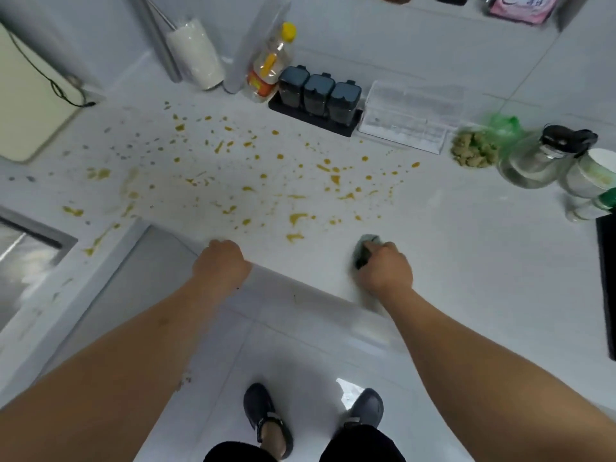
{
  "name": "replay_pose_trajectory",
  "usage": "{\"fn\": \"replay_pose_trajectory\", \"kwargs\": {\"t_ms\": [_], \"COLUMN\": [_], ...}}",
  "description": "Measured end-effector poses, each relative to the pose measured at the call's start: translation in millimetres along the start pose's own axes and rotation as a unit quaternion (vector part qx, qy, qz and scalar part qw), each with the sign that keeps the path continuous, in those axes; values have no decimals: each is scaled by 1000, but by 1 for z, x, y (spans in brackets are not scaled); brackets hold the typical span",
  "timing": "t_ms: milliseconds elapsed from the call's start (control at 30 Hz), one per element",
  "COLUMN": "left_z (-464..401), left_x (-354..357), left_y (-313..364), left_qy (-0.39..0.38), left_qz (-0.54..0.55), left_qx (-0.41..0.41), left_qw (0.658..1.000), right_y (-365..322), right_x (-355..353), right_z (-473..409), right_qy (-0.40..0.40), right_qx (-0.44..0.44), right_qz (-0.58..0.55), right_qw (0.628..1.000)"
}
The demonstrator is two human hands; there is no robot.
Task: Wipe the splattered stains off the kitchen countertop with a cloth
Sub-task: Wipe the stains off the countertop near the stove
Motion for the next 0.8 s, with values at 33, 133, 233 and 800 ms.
{"fn": "replay_pose_trajectory", "kwargs": {"t_ms": [33,133,233,800], "left_z": [-3,-15,-30,-80], "left_x": [-2,-8,-12,-11], "left_y": [-11,-44,-70,-93], "left_qy": [-2,-4,-13,-47], "left_qz": [8,27,58,42], "left_qx": [-3,-10,-21,-21], "left_qw": [1000,1000,998,998], "right_y": [-8,-47,-97,-93], "right_x": [2,14,26,23], "right_z": [-3,-10,-12,-6], "right_qy": [-3,1,-2,6], "right_qx": [12,20,12,81], "right_qz": [-9,-15,-27,4], "right_qw": [1000,1000,1000,997]}}
Point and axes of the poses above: each hand's wrist, its own z-axis away from the middle knuckle, its own x-axis out of the palm, y = z × x, the point moved 8 cm from there along -z, towards the middle knuckle, and after that the axes turned 7 degrees about -y, right-handed, at the moved point
